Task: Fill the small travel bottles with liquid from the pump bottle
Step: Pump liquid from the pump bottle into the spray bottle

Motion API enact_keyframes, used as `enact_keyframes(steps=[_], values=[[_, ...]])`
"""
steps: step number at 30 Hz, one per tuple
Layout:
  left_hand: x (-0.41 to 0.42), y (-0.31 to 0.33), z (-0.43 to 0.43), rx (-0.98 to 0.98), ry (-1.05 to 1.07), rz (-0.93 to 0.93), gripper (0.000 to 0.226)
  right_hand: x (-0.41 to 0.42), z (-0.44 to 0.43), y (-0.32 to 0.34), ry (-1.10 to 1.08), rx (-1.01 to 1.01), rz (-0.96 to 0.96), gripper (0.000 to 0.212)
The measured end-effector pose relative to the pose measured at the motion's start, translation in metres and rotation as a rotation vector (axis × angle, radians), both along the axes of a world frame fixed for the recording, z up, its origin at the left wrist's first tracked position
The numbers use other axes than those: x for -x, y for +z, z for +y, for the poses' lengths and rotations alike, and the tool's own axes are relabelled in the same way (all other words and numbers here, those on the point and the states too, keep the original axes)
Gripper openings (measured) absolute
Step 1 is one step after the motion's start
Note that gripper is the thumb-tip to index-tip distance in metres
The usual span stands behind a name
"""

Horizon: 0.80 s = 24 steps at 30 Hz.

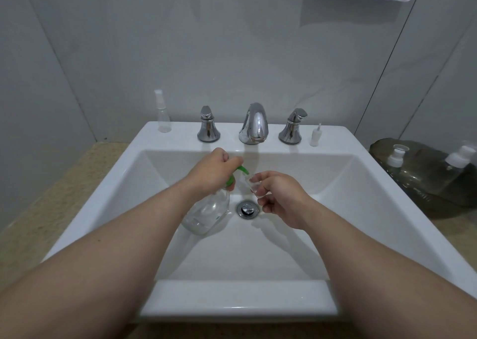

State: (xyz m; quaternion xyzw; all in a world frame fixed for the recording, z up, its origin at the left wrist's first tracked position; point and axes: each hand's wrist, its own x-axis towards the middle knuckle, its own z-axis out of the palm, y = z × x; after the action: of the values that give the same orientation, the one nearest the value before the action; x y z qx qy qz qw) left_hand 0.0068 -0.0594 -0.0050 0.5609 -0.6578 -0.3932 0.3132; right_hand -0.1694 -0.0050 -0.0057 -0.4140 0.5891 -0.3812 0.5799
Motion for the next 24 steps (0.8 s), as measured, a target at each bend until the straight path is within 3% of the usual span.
enact_keyframes(steps=[4, 11, 24], values=[[0.0001, 0.0006, 0.0006, -0.009, -0.002, 0.03, 0.039, -0.0006, 0.0006, 0.0003, 0.009, -0.002, 0.004, 0.035], [0.0033, 0.0037, 0.0022, 0.001, 0.004, 0.041, 0.024, -0.0017, 0.0011, 0.0016, 0.008, 0.001, -0.011, 0.035], [0.0027, -0.0002, -0.0015, 0.027, -0.014, -0.002, 0.014, -0.002, 0.0025, 0.0018, -0.052, -0.01, 0.04, 0.05]])
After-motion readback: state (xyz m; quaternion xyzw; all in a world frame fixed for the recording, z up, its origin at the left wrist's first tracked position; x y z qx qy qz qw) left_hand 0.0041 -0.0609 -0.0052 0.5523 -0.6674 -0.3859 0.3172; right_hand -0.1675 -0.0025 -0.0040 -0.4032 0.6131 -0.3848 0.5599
